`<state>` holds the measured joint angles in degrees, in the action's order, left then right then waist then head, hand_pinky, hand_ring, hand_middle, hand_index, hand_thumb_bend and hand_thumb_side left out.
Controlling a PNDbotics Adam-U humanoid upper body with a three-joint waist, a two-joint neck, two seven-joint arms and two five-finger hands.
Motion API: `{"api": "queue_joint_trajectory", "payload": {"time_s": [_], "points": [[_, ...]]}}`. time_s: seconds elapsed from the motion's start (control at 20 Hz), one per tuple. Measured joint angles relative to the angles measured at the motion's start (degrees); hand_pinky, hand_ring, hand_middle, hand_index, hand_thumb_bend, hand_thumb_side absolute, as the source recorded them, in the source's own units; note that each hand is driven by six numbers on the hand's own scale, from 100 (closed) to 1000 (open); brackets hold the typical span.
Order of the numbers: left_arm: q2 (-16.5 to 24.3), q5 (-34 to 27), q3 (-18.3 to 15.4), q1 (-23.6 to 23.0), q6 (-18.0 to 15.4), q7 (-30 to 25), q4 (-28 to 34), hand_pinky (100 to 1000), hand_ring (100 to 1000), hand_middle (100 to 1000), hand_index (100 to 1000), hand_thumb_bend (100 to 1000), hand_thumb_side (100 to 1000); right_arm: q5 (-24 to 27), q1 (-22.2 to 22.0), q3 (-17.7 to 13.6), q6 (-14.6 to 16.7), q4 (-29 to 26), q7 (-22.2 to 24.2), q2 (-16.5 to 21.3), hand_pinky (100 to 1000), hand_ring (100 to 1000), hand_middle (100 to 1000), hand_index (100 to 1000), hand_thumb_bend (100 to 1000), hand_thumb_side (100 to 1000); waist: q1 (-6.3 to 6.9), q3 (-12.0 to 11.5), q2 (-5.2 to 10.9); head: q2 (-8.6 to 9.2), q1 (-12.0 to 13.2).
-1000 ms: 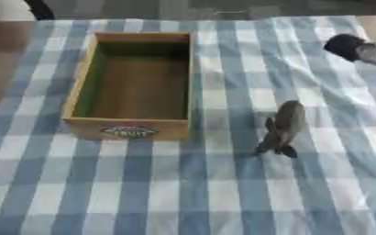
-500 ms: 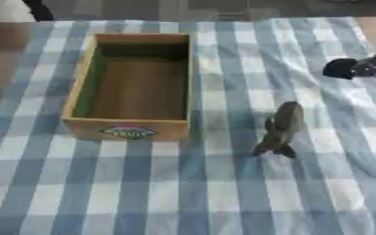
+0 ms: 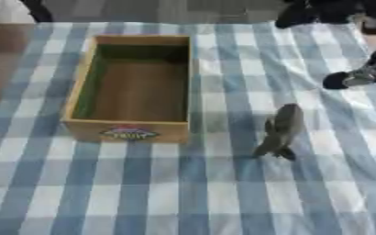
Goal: Pick up objects on the table and place them in the box.
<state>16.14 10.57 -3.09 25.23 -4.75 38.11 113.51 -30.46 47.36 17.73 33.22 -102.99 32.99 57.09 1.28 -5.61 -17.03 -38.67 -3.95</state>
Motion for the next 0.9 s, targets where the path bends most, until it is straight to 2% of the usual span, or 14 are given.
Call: {"api": "queue_joint_trajectory", "payload": {"time_s": [0.25, 0.5, 0.7, 0.9], "points": [[0.0, 0.0, 0.0, 0.0, 0.0, 0.0, 0.0, 828, 833, 783, 788, 100, 626, -0.6, 1.6, 2.3, -0.2, 4.4, 0.2, -0.9, 900, 982, 888, 1000, 506, 100, 0.01, -0.1, 0.00, 0.02, 0.0], [0.0, 0.0, 0.0, 0.0, 0.0, -0.1, 0.0, 828, 833, 783, 788, 100, 626, -0.4, 2.1, 3.6, -1.7, 6.4, 1.7, -1.6, 898, 979, 917, 1000, 519, 100, 0.01, -0.4, 0.00, 0.04, -0.2], [0.0, 0.0, 0.0, 0.1, 0.1, -0.1, 0.0, 828, 833, 783, 788, 100, 626, 1.3, 2.4, 4.4, -3.5, 6.9, 3.5, -2.1, 899, 971, 908, 1000, 548, 100, 0.01, -0.6, -0.01, 0.04, -0.2], [0.0, 0.0, 0.0, 0.1, 0.1, -0.2, 0.0, 828, 833, 783, 788, 100, 625, 4.2, 2.4, 4.8, -5.7, 7.3, 5.7, -2.5, 899, 966, 905, 1000, 589, 146, 0.01, -0.6, -0.17, 0.04, -0.3]]}}
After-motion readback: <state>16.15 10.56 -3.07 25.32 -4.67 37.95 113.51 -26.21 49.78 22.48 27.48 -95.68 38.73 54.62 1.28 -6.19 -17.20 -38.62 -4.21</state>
